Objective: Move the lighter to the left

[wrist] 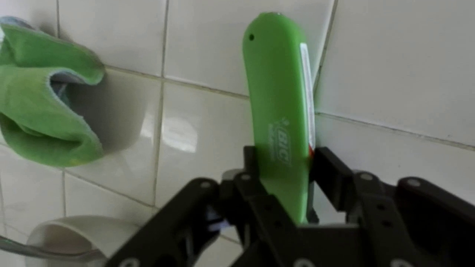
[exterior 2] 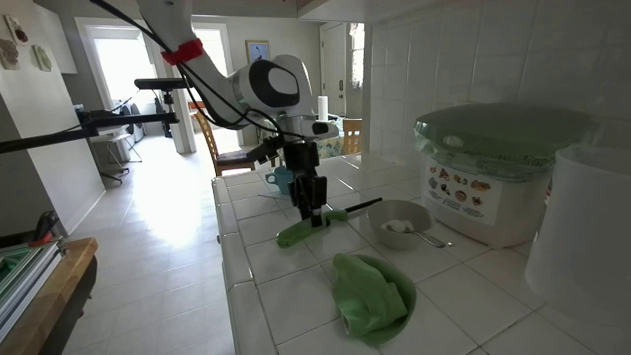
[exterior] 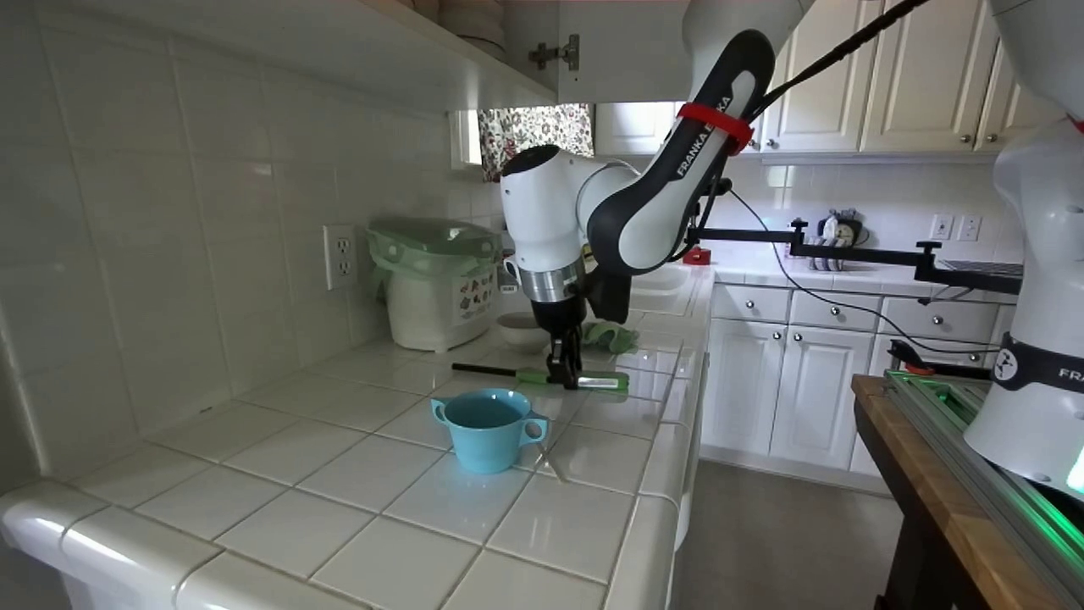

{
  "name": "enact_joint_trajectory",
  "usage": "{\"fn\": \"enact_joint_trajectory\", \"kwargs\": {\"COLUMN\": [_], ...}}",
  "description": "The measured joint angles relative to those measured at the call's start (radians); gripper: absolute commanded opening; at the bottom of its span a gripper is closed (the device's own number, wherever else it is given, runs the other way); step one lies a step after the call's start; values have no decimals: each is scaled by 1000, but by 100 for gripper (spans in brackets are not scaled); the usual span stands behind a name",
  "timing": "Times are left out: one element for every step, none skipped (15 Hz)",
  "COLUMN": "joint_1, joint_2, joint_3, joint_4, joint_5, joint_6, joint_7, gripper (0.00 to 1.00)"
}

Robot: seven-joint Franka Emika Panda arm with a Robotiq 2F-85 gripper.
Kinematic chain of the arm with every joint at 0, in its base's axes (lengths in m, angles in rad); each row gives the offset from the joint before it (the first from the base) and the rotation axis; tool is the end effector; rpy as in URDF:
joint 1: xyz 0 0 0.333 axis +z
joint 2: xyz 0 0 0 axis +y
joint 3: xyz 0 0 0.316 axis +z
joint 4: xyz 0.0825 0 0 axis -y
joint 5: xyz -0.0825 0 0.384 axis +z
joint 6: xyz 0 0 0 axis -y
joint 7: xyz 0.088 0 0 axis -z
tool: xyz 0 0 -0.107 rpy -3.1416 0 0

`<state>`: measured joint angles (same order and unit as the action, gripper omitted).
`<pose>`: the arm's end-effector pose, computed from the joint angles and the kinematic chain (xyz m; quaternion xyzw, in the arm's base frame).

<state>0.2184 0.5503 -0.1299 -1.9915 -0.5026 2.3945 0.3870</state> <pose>0.5914 0.0490 0.1735 0.9776 0.0560 -0.0276 0.2010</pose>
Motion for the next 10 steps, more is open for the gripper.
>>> {"fn": "enact_joint_trajectory", "kwargs": {"joint_1": [4, 5, 5, 5, 5, 5, 5, 3, -4, -15], "joint_2": [-3, -1, 2, 2, 2, 2, 2, 2, 1, 1], "joint_3": [-4, -10, -14, -15, -15, -15, -15, -13, -8, -1], "joint_4": [1, 2, 2, 2, 2, 2, 2, 2, 2, 0], "joint_5": [-6, -16, -24, -31, -34, -35, -35, -33, -24, -12], "joint_6": [-3, -3, -2, -2, -1, -1, -1, 2, 11, 30], "joint_7": [0, 0, 0, 0, 0, 0, -1, -5, -17, -37], "gripper": [16, 16, 16, 16, 16, 16, 16, 16, 16, 16]}}
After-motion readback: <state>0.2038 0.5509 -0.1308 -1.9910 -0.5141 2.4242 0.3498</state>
